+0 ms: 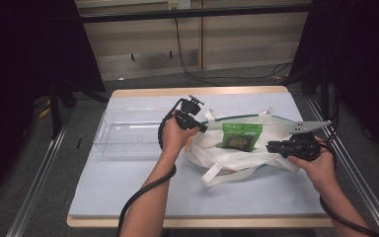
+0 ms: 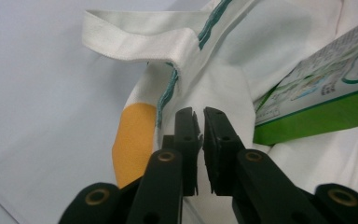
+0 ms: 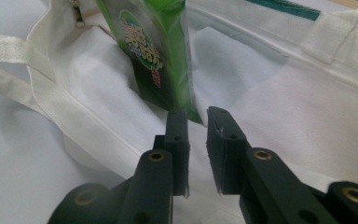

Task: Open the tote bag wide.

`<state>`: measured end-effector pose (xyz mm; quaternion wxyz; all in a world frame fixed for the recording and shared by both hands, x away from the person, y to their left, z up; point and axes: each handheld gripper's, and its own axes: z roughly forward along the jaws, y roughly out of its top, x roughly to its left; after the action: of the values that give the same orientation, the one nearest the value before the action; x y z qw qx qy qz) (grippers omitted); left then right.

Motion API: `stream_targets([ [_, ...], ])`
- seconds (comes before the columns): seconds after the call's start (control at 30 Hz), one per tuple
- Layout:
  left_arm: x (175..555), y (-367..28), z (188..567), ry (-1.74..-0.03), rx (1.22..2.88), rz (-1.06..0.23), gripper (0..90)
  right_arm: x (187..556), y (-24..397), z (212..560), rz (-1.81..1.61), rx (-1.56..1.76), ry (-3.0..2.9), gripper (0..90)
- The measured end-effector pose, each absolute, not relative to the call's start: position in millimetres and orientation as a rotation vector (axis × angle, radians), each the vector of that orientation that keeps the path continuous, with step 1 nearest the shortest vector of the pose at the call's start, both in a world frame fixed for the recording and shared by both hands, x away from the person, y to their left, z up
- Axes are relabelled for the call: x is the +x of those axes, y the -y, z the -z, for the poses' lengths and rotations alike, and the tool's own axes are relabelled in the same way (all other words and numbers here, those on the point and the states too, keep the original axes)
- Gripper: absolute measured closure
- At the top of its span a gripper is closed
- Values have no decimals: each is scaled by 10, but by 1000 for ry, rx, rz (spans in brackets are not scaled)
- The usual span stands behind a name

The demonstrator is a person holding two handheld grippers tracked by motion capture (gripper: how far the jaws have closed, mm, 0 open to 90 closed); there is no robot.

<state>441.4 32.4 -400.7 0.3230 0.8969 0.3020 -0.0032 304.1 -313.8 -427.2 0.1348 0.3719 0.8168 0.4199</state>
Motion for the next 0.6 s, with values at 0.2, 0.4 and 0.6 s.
stream_targets([
  [0.2,4386,-326,3902,-734,2362,36,755,3021,3085,4302,-1192,1054,-2380,678],
  [0.4,4351,-321,3842,-713,2370,21,698,3011,3048,4299,-1166,1042,-2390,602],
  [0.6,4296,-288,3798,-667,2386,30,653,2991,3054,4284,-1168,1045,-2394,545],
])
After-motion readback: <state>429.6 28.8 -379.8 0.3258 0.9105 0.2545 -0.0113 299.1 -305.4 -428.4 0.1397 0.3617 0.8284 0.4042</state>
